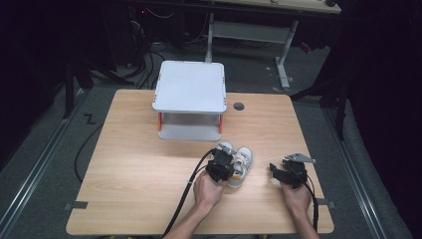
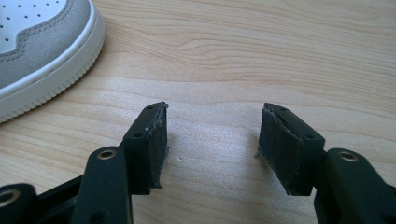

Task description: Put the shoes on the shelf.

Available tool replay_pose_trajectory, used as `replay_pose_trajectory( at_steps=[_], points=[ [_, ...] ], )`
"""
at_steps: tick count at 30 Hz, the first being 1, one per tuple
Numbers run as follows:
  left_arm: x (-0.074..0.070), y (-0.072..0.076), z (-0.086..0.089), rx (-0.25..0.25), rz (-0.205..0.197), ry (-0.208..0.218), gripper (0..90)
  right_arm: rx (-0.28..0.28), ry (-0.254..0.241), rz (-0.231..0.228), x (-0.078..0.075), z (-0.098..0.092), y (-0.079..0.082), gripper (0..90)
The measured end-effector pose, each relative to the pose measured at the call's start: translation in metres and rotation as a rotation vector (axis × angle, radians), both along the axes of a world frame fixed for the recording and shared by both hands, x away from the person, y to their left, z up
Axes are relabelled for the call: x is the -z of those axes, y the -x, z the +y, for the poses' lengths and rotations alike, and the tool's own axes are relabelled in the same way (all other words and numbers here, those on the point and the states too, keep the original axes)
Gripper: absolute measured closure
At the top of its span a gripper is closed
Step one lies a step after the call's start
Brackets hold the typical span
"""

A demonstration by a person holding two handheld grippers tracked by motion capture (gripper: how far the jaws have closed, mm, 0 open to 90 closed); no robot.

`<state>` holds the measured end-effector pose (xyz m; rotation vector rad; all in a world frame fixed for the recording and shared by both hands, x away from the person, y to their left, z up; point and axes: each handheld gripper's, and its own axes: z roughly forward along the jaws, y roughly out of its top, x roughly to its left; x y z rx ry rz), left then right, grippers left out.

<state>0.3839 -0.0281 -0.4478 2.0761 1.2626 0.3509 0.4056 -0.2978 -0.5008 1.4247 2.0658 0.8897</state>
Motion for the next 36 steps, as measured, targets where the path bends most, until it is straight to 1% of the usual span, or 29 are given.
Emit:
replay_pose_trajectory(
  at_steps=[1,2,4,5,6,11,14,17,19,23,27,28,31,32,35,36],
  points=[
    [0.0,0.0,0.0,0.0,0.0,0.0,81.7,0.0,0.0,0.0,0.0,0.0,0.0,41.8],
    [-0.001,0.001,0.003,0.01,-0.003,0.013,81.7,0.0,0.0,0.0,0.0,0.0,0.0,41.8],
    [-0.001,0.001,0.004,0.014,-0.003,0.014,81.7,0.0,0.0,0.0,0.0,0.0,0.0,41.7],
    [-0.002,0.002,0.005,0.022,-0.004,0.014,81.7,0.0,0.0,0.0,0.0,0.0,0.0,41.7],
    [-0.002,0.003,0.007,0.04,-0.007,0.017,81.8,0.0,0.0,0.0,0.0,0.0,0.0,41.6],
    [-0.003,0.006,0.012,0.053,-0.018,0.027,82.0,0.0,0.0,0.0,0.0,0.0,0.0,41.6],
    [-0.007,0.008,0.017,0.063,-0.035,0.034,82.0,0.0,0.0,0.001,0.0,0.0,0.0,41.6],
    [-0.01,0.009,0.02,0.071,-0.04,0.031,82.1,0.0,0.0,0.0,0.0,0.0,0.0,41.6],
    [-0.012,0.01,0.025,0.077,-0.049,0.038,82.1,0.0,0.0,0.001,0.0,0.0,0.0,41.6],
    [-0.014,0.011,0.032,0.075,-0.053,0.04,82.0,-0.001,-0.001,0.001,0.0,0.0,0.0,41.8],
    [-0.017,0.011,0.04,0.07,-0.06,0.049,82.0,-0.002,0.001,0.0,0.0,0.0,0.0,42.2],
    [-0.019,0.011,0.045,0.067,-0.064,0.048,82.0,-0.004,0.002,-0.004,0.0,0.0,0.0,43.0],
    [-0.02,0.011,0.05,0.059,-0.068,0.051,82.1,-0.006,0.0,-0.002,0.0,0.001,0.0,43.7],
    [-0.021,0.011,0.055,0.053,-0.071,0.05,82.0,-0.012,-0.002,-0.003,0.0,0.001,0.0,44.9],
    [-0.021,0.01,0.06,0.046,-0.072,0.047,82.0,-0.013,-0.002,-0.004,0.0,0.001,0.0,46.7],
    [-0.022,0.009,0.063,0.04,-0.073,0.048,82.0,-0.017,-0.005,-0.004,0.0,0.001,0.001,50.2]
  ],
)
